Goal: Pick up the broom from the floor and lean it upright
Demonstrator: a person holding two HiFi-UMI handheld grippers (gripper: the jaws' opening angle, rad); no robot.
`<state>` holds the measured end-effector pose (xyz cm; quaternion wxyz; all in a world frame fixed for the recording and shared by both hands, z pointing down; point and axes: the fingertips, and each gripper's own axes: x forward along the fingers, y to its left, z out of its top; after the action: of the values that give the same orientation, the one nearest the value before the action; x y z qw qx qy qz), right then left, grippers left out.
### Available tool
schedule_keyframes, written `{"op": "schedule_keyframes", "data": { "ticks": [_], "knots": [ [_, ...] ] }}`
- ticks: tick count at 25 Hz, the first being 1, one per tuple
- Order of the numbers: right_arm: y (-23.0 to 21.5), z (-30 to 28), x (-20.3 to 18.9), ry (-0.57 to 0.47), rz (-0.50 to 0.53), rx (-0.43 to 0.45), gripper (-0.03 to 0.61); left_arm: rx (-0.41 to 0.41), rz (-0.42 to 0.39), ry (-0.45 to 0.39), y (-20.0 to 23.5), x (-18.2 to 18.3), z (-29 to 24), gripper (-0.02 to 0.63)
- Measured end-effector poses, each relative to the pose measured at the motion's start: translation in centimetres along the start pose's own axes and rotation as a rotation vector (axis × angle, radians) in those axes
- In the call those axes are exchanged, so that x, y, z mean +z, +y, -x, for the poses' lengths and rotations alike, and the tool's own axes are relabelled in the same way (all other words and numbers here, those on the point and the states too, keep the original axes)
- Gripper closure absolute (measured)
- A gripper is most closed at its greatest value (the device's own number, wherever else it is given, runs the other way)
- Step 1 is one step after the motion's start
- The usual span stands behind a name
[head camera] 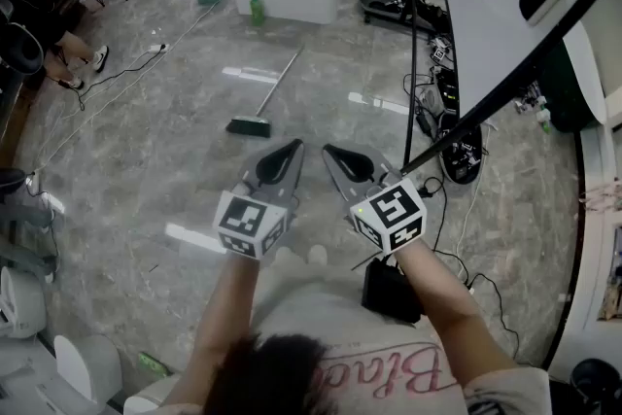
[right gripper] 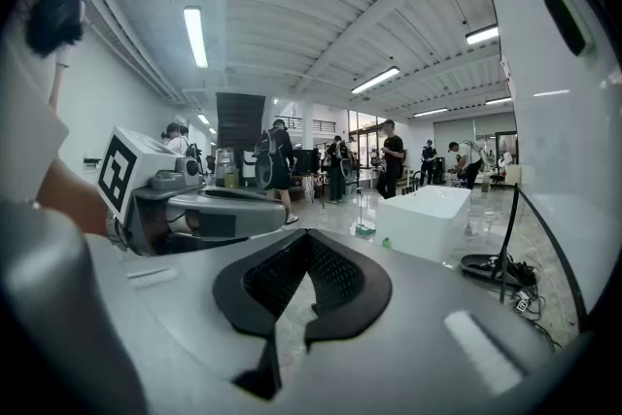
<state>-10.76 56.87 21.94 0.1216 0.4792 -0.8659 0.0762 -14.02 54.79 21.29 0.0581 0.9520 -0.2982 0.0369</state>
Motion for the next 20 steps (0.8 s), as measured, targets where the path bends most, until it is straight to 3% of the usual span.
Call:
{"op": "schedule_keyframes", "data": {
  "ticks": [9,20],
  "knots": [
    [-1.9,0.2,-0.1,0.008,-0.11,-0.084,0.577,0.02,0.017,0.014,0.3,0.2,-0.4,0.615],
    [-1.2,-0.3,-1.0,0.022,-0.084,-0.025,0.577,0.077,0.057,0.043,2.0,-0.8,-0.6,0.615]
  ]
}}
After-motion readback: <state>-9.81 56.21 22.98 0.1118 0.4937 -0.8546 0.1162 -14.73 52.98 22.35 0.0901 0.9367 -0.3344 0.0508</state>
